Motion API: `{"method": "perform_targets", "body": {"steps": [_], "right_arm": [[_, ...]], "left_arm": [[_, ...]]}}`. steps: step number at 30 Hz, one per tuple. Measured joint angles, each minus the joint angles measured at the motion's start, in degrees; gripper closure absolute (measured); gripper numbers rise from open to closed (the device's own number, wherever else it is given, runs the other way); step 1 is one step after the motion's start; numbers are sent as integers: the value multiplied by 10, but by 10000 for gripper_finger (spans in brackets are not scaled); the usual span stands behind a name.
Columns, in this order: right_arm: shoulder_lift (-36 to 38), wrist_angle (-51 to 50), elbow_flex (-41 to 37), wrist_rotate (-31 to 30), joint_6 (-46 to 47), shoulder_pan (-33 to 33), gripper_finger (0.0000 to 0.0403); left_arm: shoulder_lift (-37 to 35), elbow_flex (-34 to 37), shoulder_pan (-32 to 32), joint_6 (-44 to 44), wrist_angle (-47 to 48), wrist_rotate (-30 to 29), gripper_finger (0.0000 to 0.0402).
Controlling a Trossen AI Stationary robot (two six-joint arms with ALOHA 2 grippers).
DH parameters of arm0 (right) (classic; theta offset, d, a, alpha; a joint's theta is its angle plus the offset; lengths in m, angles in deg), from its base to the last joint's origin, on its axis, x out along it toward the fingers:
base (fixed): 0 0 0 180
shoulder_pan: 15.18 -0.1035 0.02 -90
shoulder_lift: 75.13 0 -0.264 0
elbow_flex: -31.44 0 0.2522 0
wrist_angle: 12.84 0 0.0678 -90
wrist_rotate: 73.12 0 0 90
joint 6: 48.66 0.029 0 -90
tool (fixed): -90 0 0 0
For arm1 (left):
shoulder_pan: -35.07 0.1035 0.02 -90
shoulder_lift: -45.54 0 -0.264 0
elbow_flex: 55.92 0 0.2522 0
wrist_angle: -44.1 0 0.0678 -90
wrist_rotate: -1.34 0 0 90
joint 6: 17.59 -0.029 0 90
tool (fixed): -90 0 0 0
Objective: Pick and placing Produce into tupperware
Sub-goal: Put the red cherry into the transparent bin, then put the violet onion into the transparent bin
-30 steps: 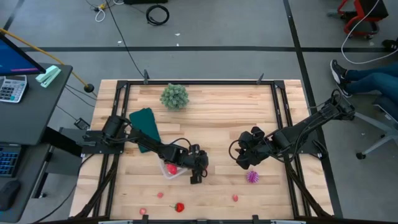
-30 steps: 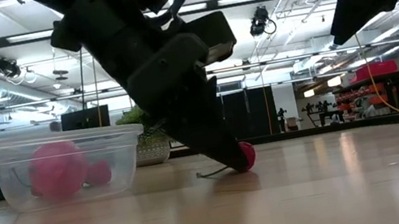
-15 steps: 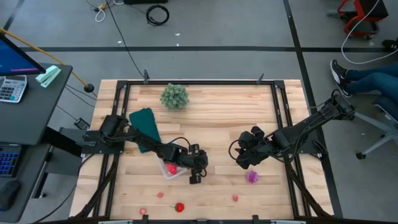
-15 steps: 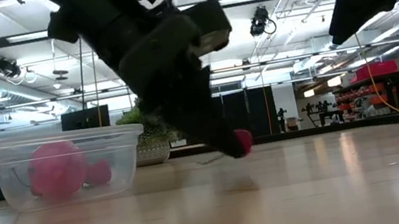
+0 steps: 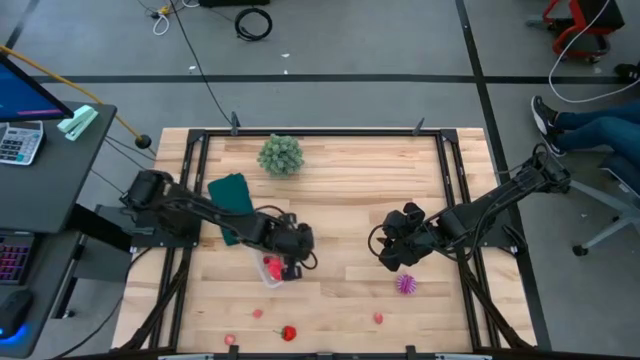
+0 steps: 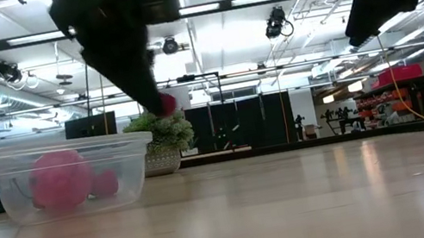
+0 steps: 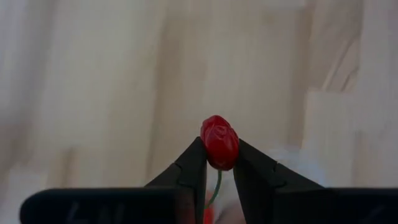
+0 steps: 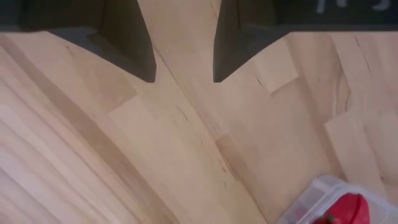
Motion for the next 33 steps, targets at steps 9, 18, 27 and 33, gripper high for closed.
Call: {"method": "perform_targets", "body": {"steps": [9,18,27,33], "right_arm": [[0,4,0,-3,0,0,234],[0,7,0,-16,0,0,234],[0,4,0,99,-1,-2,234],[-14,4,0,201,6,-49,230]], "left_arm": [[-56,0,-14,71,125,-3,307],[0,0,-37,80,153,-1,273],[26,0,-36,89,143,-4,246],[23,0,-36,89,142,-5,247]]}}
